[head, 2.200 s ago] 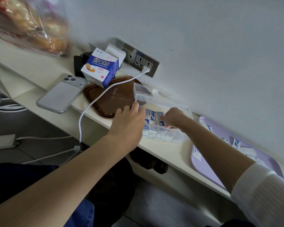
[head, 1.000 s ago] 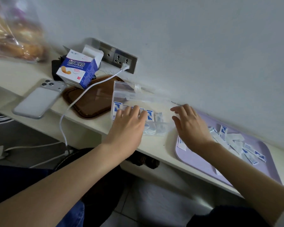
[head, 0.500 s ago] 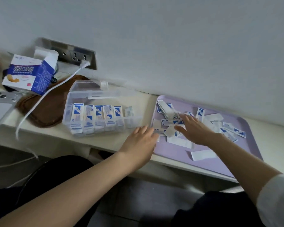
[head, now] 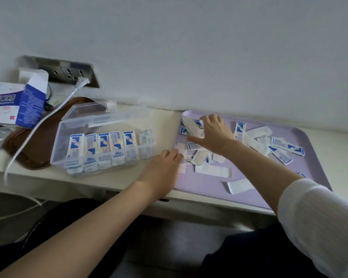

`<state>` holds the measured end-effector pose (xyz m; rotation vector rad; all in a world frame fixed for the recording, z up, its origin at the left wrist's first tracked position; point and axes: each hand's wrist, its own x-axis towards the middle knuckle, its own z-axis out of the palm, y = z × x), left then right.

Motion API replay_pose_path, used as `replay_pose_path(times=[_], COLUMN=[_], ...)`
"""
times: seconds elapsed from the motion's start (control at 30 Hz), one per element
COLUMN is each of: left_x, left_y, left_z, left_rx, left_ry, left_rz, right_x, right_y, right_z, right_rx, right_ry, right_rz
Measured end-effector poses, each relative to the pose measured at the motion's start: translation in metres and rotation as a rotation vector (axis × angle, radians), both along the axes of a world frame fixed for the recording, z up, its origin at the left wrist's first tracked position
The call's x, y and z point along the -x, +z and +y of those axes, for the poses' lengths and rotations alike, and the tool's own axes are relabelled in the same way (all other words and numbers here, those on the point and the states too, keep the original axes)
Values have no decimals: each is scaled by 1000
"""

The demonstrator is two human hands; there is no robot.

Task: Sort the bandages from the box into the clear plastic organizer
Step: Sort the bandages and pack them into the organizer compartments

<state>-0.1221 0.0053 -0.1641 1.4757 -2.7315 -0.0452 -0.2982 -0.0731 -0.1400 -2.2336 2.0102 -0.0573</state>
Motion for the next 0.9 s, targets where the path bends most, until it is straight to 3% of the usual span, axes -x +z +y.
replay_pose_path(times=[0.2, 0.43, 0.63, 0.73, 0.83, 0.9], left_x=[2, 4, 6, 9, 14, 19], left_y=[0, 3, 9, 17, 25, 29], left_z=[2, 4, 2, 5, 11, 14], left_rx=[-8, -8, -97, -126, -21, 49], left_ry=[29, 45, 66, 145, 251, 260], left_rz=[2, -10, 6, 136, 417, 509], right_x=[-14, -11, 3, 8, 10, 11], right_y=[-3, 5, 11, 15, 21, 24], right_z=[0, 9, 25, 36, 49, 60], right_rx=[9, 53, 118, 163, 179, 167], right_ry=[95, 199, 109, 80, 100, 139], right_rz=[30, 241, 140, -8, -88, -81])
